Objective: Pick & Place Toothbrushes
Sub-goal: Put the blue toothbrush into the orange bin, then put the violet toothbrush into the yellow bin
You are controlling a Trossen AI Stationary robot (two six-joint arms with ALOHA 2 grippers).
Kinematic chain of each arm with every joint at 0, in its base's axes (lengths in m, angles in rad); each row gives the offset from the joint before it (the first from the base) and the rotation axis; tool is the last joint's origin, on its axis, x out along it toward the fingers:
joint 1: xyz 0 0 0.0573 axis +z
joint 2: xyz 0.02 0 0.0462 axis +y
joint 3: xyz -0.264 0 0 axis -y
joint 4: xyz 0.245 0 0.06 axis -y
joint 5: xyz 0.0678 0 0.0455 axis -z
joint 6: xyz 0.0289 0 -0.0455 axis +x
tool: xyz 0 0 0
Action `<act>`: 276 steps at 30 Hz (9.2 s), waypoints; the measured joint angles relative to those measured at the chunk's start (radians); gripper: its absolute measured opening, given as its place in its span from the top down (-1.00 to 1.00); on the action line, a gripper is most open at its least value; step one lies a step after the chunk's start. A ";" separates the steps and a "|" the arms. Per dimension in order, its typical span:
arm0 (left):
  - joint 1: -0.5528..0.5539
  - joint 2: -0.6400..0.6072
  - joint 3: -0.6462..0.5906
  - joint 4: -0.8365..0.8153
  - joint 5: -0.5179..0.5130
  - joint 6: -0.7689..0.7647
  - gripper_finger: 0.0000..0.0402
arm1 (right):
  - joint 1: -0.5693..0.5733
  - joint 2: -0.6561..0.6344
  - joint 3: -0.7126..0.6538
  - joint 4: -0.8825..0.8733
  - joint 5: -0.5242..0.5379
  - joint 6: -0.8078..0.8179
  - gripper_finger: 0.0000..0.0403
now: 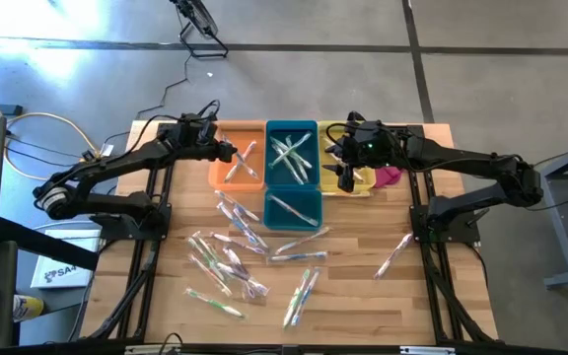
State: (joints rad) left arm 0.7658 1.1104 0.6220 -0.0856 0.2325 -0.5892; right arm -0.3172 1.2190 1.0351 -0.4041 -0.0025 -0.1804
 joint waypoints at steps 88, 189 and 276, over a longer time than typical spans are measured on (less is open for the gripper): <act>-0.001 0.132 0.000 0.215 -0.271 0.191 -0.06 | 0.000 0.000 0.000 0.000 0.000 0.053 -0.02; -0.558 -0.433 -0.048 0.022 -0.475 0.613 0.78 | -0.121 -0.365 -0.602 0.730 -0.225 0.213 0.98; -1.002 0.059 0.216 -0.665 -0.464 0.149 1.00 | -0.121 -0.363 -0.602 0.722 -0.236 0.238 0.98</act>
State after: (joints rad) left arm -0.2363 1.1695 0.8379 -0.7505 -0.2320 -0.4398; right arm -0.4386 0.8558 0.4328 0.3178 -0.2386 0.0573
